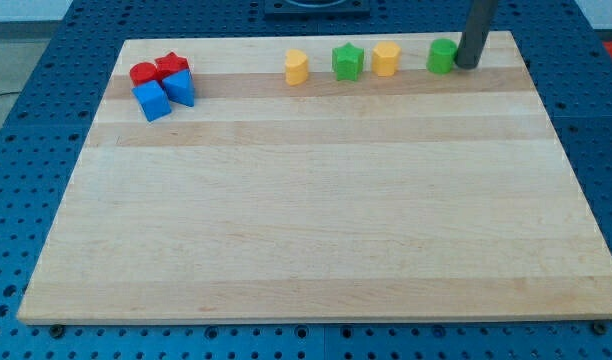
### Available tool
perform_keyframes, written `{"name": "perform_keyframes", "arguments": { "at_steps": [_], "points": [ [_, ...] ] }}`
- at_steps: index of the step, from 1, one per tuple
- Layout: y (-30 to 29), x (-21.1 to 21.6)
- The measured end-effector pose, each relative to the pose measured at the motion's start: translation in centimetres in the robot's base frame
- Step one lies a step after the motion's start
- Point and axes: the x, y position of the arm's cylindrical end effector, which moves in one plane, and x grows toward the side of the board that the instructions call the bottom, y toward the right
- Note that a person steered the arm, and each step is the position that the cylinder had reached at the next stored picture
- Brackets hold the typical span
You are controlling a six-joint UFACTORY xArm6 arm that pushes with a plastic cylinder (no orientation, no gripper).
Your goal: Slide the triangle to the left of the yellow heart
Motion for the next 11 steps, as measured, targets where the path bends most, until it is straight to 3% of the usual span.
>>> {"name": "perform_keyframes", "arguments": {
  "at_steps": [1, 2, 3, 4, 5, 7, 11],
  "points": [
    [-0.1, -0.8],
    [1.6, 2.5],
    [-4.0, 7.9],
    [-13.1, 9.6],
    [-22.8, 9.1],
    [-32.4, 8.5],
    [-36.5, 8.2]
  ]
}}
